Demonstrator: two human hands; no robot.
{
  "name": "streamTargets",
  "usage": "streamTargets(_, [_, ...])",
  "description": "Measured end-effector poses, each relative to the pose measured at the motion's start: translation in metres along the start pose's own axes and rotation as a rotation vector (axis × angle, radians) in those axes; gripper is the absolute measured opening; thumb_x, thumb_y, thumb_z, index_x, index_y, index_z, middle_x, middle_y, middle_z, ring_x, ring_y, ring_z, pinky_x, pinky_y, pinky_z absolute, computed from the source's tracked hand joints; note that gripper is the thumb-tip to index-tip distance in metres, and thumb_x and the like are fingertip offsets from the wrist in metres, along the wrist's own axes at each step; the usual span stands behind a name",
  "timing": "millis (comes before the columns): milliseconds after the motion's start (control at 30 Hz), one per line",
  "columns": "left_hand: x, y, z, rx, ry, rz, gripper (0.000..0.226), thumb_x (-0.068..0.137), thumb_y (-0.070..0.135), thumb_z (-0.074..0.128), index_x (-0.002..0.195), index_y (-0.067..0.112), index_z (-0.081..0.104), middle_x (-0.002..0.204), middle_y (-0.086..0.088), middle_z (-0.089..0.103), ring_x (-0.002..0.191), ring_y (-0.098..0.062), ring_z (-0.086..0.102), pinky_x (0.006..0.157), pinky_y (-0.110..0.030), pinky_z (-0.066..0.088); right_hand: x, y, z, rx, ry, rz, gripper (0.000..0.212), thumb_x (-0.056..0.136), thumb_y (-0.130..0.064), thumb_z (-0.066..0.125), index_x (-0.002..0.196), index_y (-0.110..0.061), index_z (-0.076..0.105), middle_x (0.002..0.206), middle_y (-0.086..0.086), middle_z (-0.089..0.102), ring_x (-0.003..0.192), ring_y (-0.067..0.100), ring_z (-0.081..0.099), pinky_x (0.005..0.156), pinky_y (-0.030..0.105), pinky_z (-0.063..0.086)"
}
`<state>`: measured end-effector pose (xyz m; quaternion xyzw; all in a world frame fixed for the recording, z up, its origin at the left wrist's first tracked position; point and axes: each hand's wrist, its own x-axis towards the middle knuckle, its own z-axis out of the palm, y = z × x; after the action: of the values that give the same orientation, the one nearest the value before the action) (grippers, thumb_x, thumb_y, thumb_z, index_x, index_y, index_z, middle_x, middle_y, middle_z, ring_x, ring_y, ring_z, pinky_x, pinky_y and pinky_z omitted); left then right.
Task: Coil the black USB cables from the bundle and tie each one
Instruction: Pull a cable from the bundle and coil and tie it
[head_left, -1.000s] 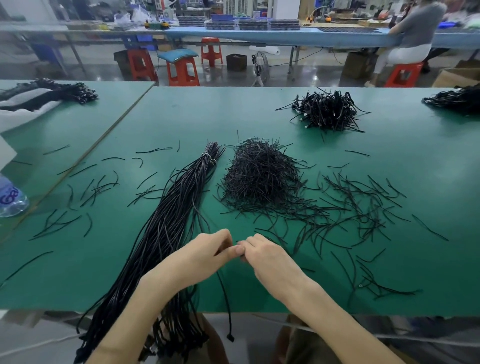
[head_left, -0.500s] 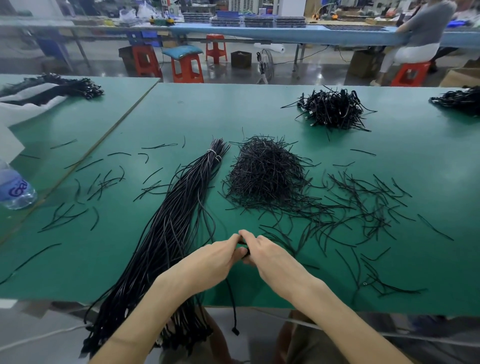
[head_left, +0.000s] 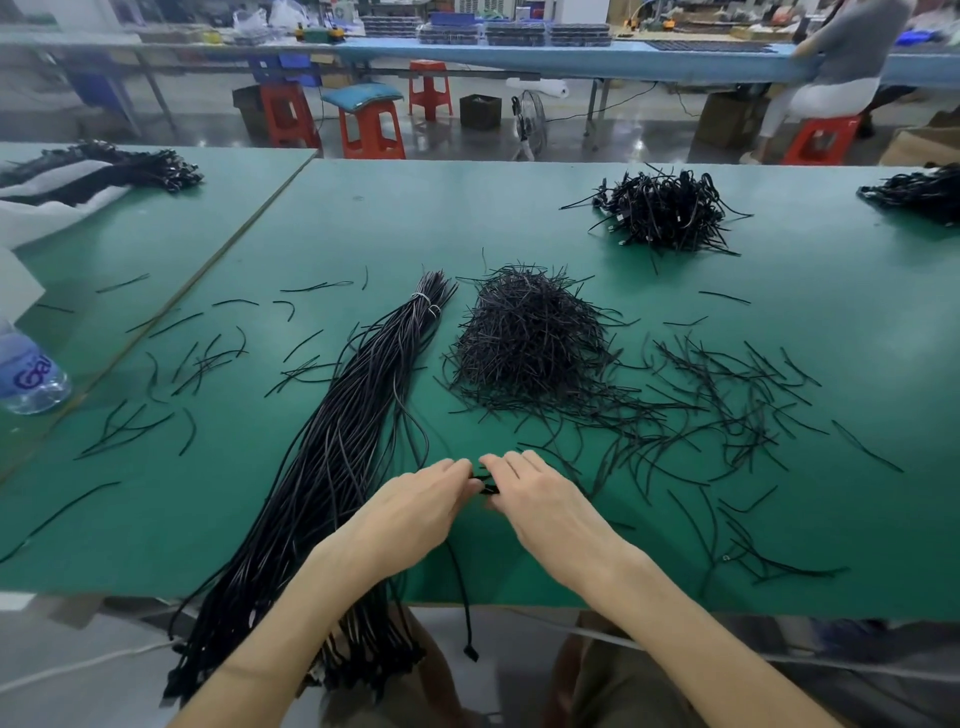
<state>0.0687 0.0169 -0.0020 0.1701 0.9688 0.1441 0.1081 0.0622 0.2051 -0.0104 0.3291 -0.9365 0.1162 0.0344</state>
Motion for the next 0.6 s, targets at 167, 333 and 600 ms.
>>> streamTargets(167, [0.005, 0.002, 0.003, -0.046, -0.096, -0.038, 0.031, 0.111, 0.039, 0.028, 0.100, 0.018, 0.048, 0.096, 0.001, 0.056, 0.085, -0.024, 0.059, 0.083, -0.047, 0.050, -0.003, 0.003, 0.000, -0.066, -0.044, -0.010, 0.035, 0.096, 0.005, 0.051, 0.127, -0.011, 0.049, 0.115, 0.003, 0.055, 0.104, 0.020, 0.057, 0.089, 0.031, 0.048])
streamTargets(333, [0.006, 0.000, 0.005, -0.135, -0.097, -0.048, 0.040, 0.110, 0.045, 0.027, 0.092, 0.019, 0.050, 0.083, 0.001, 0.060, 0.072, -0.022, 0.056, 0.066, -0.039, 0.044, -0.002, 0.012, -0.002, -0.057, 0.003, -0.042, 0.029, 0.107, -0.022, 0.047, 0.134, -0.013, 0.051, 0.124, 0.000, 0.058, 0.114, 0.019, 0.056, 0.097, 0.032, 0.044])
streamTargets(600, [0.022, -0.010, 0.010, -0.589, 0.217, -0.321, 0.049, 0.111, 0.040, 0.024, 0.073, 0.016, 0.042, 0.066, 0.003, 0.042, 0.057, -0.015, 0.038, 0.057, -0.031, 0.034, -0.008, 0.049, -0.011, 0.099, 0.311, 0.519, 0.041, 0.095, -0.030, 0.069, 0.123, -0.009, 0.047, 0.118, 0.004, 0.047, 0.105, 0.017, 0.044, 0.095, 0.031, 0.044])
